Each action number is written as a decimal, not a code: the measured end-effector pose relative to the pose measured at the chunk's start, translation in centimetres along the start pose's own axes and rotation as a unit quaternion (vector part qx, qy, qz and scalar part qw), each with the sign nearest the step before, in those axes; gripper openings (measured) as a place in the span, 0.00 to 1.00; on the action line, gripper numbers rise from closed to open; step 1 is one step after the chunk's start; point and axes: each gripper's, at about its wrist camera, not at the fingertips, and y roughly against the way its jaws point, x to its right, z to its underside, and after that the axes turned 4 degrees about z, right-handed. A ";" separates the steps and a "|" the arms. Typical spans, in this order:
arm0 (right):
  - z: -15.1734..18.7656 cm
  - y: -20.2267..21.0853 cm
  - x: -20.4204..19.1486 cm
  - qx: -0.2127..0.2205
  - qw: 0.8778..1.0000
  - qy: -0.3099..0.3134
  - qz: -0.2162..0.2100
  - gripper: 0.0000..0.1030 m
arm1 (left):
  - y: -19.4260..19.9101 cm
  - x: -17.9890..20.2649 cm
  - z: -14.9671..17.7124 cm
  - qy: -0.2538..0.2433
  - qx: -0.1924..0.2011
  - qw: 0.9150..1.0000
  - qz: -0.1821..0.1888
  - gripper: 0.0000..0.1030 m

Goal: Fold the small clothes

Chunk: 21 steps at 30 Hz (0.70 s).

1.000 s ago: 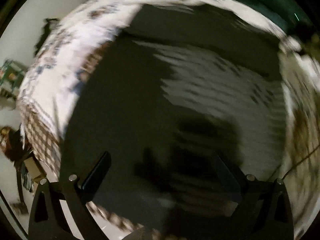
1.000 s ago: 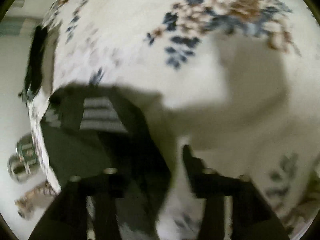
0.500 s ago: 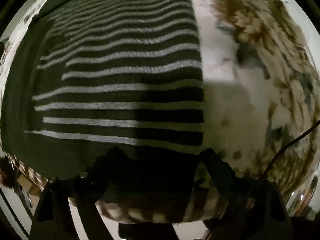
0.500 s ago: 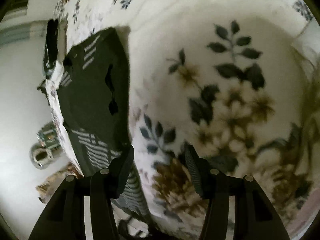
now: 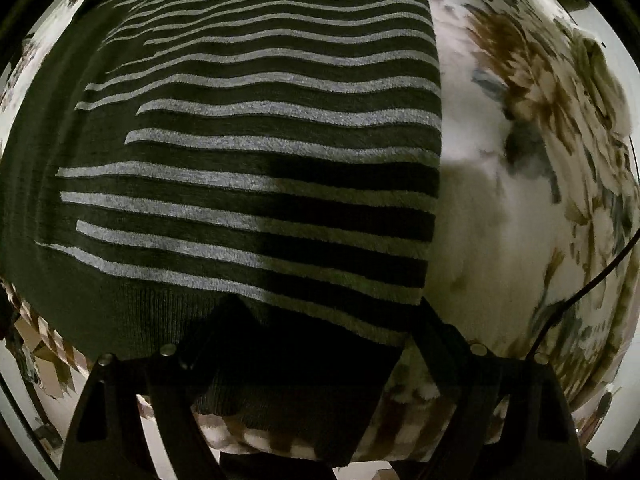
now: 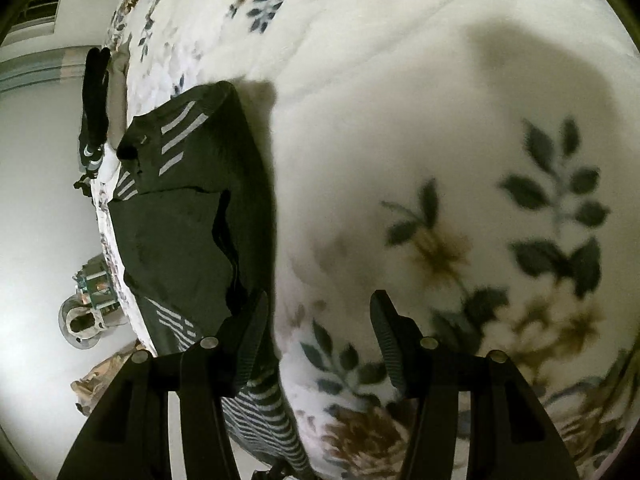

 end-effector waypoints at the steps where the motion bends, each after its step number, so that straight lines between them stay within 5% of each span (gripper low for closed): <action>1: -0.2 -0.2 -0.1 0.001 1.000 -0.001 0.001 0.54 | -0.2 -0.2 -0.1 0.001 0.000 1.000 0.002 0.83; 6: -2.5 -0.2 -0.1 0.022 0.999 -0.024 -0.035 0.60 | -0.7 -1.1 -0.6 0.000 0.004 1.000 0.005 0.81; 9: -4.5 0.4 -0.1 0.049 0.994 -0.049 -0.080 0.62 | -0.2 -0.9 -0.7 -0.009 0.023 1.000 -0.008 0.46; 11: -5.9 0.5 -0.5 0.064 0.991 -0.055 -0.100 0.62 | 0.5 -0.9 -0.9 -0.023 0.035 0.999 -0.010 0.13; 19: -10.3 -3.8 -3.6 0.026 0.990 -0.063 -0.124 0.62 | 3.2 -1.8 -0.8 -0.040 0.055 0.998 0.007 0.07; 20: -10.4 -4.0 -4.5 0.026 0.992 -0.050 -0.112 0.53 | 3.4 -1.8 -0.7 -0.045 0.056 0.997 0.007 0.07; 21: -10.1 -4.0 -5.5 0.028 0.995 -0.029 -0.093 0.03 | 3.6 -1.5 -0.7 -0.048 0.058 0.997 0.006 0.07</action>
